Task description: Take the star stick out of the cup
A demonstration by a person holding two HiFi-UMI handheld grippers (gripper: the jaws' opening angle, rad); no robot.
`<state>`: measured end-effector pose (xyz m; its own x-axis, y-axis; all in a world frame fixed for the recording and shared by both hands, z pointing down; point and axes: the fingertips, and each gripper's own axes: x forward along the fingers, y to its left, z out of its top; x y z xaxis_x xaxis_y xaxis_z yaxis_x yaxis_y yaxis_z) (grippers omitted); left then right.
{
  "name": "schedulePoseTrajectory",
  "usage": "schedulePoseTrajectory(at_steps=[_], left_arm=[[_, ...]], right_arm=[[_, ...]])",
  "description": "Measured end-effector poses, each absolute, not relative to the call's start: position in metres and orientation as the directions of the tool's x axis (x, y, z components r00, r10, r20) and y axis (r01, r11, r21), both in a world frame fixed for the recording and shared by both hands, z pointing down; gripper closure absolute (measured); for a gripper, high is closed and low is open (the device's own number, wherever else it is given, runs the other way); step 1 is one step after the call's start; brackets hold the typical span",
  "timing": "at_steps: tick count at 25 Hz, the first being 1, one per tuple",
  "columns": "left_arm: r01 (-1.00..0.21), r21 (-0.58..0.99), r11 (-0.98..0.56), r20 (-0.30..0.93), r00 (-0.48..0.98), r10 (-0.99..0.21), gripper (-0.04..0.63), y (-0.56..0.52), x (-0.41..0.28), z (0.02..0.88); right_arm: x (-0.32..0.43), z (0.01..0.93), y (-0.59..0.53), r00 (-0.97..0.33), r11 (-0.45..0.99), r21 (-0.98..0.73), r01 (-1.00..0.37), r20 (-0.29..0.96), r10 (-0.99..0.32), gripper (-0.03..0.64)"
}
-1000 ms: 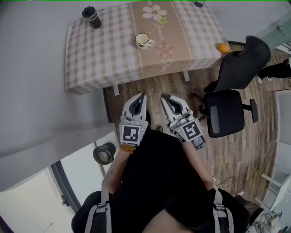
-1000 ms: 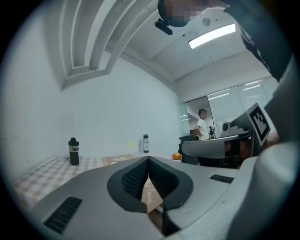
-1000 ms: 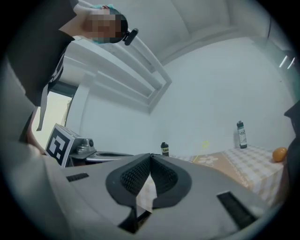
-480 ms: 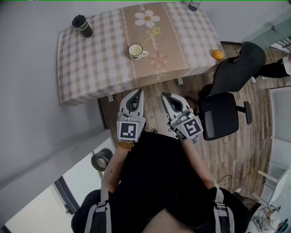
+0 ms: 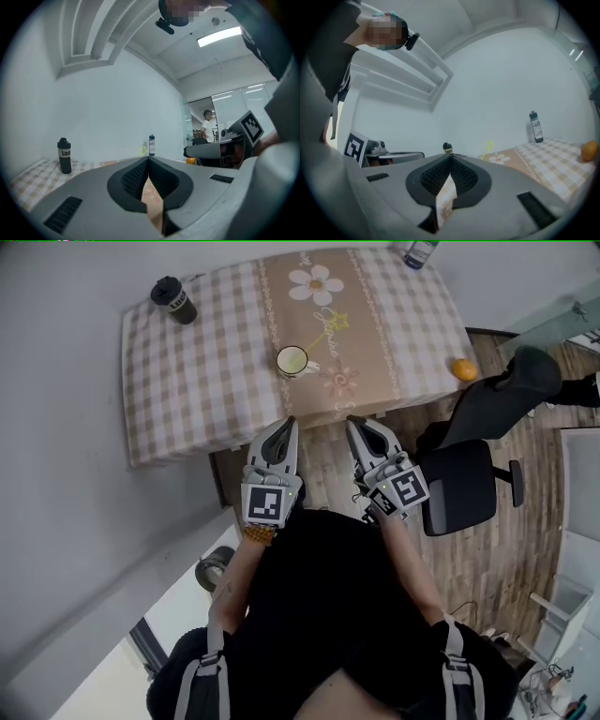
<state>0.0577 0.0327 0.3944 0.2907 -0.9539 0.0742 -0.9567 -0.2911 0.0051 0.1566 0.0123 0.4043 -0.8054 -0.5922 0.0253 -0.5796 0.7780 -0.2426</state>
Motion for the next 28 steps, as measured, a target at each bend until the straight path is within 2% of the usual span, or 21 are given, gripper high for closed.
schedulePoseTrajectory(at_steps=[10,28], left_arm=[[-0.962,0.016,-0.273,0.086,0.273,-0.958,0.601,-0.009,0.014,0.406],[-0.958,0.062,-0.282,0.089,0.286,-0.954,0.601,-0.041,-0.021,0.42]], right_arm=[[0.129,0.418,-0.039,-0.792,0.757,-0.26,-0.599,0.049,-0.609,0.611],[0.107,0.449,-0.084,-0.773,0.709,-0.327,-0.624,0.127,-0.621,0.611]])
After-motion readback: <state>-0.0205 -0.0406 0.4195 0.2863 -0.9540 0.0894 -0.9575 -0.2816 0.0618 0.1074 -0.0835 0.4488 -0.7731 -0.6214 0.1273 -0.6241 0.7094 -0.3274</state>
